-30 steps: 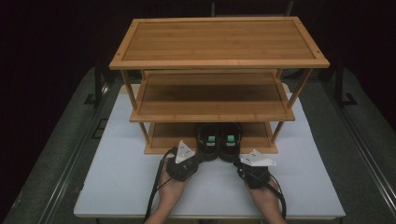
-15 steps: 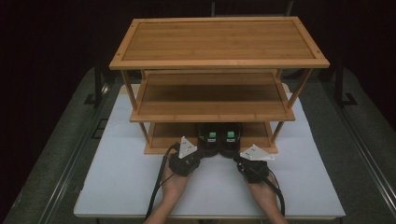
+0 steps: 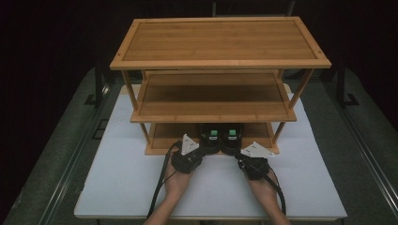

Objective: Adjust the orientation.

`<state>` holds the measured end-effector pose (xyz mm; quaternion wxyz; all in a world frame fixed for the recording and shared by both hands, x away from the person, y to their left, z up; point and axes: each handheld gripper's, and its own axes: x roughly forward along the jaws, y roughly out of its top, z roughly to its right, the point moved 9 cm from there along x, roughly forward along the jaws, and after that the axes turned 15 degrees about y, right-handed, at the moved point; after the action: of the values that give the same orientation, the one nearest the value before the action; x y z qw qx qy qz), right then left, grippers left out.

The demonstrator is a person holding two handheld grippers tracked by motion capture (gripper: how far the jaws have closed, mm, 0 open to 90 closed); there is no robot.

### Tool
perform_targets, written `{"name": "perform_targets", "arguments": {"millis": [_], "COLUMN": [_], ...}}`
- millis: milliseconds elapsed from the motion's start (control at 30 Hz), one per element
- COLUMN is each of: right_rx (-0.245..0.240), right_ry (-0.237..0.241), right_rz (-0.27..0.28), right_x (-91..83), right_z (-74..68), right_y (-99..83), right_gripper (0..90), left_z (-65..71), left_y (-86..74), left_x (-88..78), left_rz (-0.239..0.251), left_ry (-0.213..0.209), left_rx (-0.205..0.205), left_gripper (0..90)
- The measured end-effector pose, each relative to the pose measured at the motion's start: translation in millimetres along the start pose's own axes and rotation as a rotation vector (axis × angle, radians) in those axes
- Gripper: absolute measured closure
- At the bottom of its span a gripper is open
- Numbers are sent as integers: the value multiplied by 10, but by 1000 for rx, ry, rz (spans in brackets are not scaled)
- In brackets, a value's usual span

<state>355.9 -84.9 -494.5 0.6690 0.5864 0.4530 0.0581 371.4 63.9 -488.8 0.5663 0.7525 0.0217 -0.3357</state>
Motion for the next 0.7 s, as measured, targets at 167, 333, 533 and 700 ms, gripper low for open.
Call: {"name": "perform_targets", "arguments": {"millis": [167,333,533,700], "right_rx": [5,4,3,6], "right_ry": [-12,-14,-20,-21], "right_rz": [3,4,4,6], "right_x": [25,44,67,76], "right_z": [27,38,56,64], "right_y": [18,24,32,35], "right_gripper": [896,896,896,896], "left_z": [-10,-13,-18,-25], "left_y": [12,20,27,27], "left_x": [37,60,84,96], "left_rz": [0,-1,-2,-3], "left_ry": [9,19,30,31], "left_rx": [-2,2,1,2], "left_gripper": [834,831,820,817]}}
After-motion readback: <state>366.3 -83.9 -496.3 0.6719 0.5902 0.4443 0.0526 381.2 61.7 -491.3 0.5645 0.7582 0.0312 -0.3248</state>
